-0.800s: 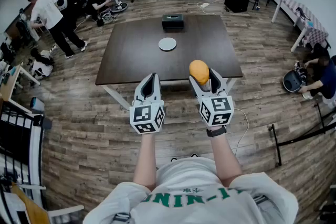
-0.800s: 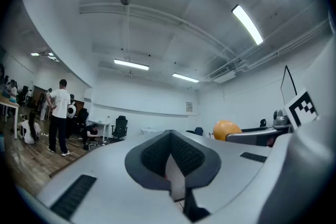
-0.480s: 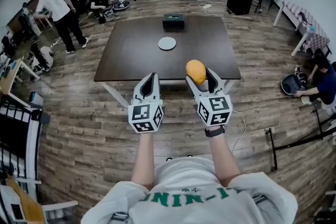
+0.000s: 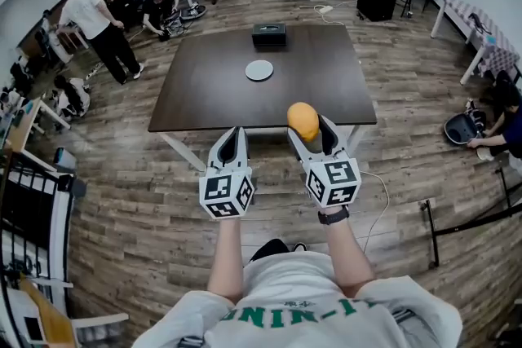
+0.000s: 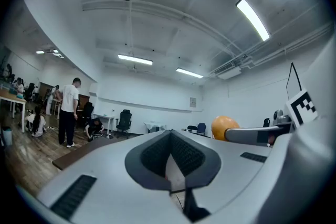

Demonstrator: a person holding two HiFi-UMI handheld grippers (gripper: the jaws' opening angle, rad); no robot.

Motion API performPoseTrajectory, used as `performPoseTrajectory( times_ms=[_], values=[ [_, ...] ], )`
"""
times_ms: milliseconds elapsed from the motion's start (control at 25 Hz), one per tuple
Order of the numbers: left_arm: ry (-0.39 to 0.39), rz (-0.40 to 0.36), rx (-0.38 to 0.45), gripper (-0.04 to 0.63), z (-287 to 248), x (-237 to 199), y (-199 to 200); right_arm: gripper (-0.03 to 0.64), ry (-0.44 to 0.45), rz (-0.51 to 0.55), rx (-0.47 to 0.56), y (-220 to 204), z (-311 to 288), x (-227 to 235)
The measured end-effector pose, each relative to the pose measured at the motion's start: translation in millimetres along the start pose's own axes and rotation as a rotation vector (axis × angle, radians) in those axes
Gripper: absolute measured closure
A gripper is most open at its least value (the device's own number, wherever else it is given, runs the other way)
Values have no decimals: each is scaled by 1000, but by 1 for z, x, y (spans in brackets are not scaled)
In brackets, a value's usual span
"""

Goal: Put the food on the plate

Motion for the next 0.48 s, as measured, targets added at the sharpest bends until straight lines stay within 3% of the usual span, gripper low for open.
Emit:
performPoseTrajectory(
  times_ms=[200,320,480],
  values=[
    [1,-4,-34,584,-12,4,-18,296,42,-35,-22,-20,-10,6],
    [2,-5,-33,586,-28,-2,-23,296,93,-56,25,-25,-27,11],
    [10,-6,-13,584,-68,-26,-28,298,42,-59,59,-28,-63,26]
  ],
)
Point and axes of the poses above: the fingertips, and each gripper's own axes: z backward along the fingers, x to its right, y out of its top, the point moved 8 cm from there along z, backward along the fingers, and after that the axes turned 2 degrees about y, right-handed, at the moved point
